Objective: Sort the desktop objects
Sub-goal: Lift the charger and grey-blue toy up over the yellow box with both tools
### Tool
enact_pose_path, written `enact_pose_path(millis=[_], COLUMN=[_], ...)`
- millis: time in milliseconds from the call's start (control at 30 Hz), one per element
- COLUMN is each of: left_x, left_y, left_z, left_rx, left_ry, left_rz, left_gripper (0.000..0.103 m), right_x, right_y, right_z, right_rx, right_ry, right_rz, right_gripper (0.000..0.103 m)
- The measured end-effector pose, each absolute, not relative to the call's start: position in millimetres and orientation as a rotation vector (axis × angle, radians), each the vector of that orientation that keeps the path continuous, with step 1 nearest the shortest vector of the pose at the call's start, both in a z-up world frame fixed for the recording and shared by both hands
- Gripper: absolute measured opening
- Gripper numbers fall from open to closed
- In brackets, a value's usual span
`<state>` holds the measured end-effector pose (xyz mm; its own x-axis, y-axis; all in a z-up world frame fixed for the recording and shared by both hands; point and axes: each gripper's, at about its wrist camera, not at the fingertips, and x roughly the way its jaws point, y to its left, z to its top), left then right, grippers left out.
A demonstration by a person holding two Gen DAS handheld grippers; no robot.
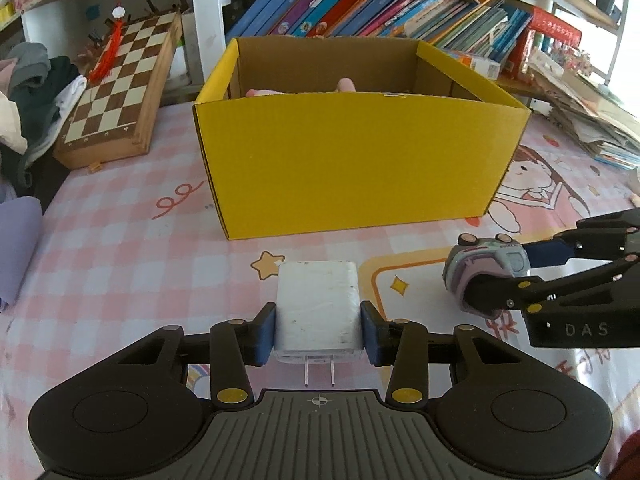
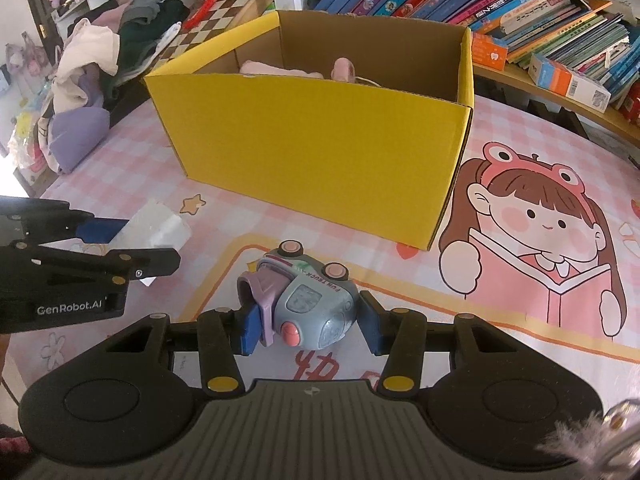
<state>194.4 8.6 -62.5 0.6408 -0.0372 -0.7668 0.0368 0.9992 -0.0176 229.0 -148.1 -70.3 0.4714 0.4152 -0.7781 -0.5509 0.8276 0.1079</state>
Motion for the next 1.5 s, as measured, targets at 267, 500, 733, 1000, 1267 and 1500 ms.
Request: enact_pose_path(millis=[267, 500, 733, 1000, 1267, 1500], left_x=[177, 162, 149, 136, 127, 121], left_y=[12, 14, 13, 12, 7, 1], left_z=[-55, -51, -46, -37, -32, -29], left_rx=[0.005, 0.021, 0.047, 0.069, 0.074, 0.084], left_ry=[0.853, 0.841, 0.819, 0.784, 0.782, 0.768], left_rz=[-0.057, -0.087, -0.129, -0.176, -0.246, -0.282], left_gripper=[0.041, 0.042, 0.042, 0.042, 0.042, 0.042], right_x=[211, 192, 175, 161, 146, 138], right_y=[-144, -143, -143, -150, -152, -153], right_z=[-66, -62, -58, -51, -45, -43], right_rx=[-0.163, -0.156, -0.152, -0.120, -0.131, -0.159], right_ry=[0.897, 0.890, 0.877, 0.877, 0.877, 0.869], right_rz=[0.580, 0.553, 0.501, 0.441, 0.399, 0.374], right_gripper=[0.046, 0.046, 0.046, 0.046, 0.046, 0.046])
